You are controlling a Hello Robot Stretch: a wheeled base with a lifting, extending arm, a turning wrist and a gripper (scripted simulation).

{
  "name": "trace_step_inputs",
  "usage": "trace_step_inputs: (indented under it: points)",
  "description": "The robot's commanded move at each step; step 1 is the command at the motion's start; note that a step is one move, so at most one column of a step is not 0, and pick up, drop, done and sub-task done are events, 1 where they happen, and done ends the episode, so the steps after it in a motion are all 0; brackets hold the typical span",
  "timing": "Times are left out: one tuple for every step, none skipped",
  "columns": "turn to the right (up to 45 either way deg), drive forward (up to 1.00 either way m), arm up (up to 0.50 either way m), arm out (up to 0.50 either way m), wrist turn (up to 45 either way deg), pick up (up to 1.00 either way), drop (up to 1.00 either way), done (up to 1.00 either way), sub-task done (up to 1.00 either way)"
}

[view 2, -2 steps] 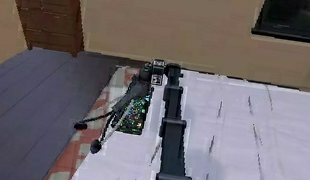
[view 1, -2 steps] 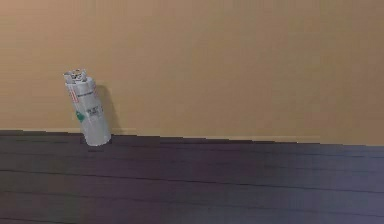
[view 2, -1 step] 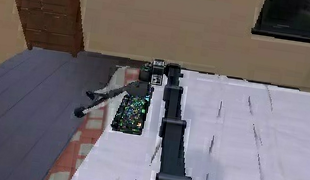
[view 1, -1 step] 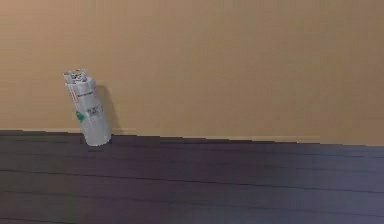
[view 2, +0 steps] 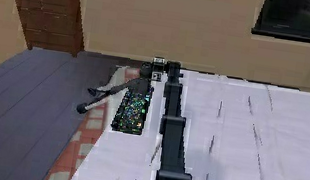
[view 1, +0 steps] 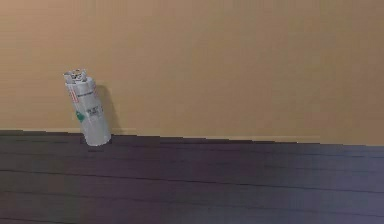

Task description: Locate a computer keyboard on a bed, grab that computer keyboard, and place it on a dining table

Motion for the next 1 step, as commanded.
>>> trace_step_inputs:
  points:
    - [0.0, 0.0, 0.0, 0.0, 45.0, 0.0, 0.0, 0.0, 0.0]
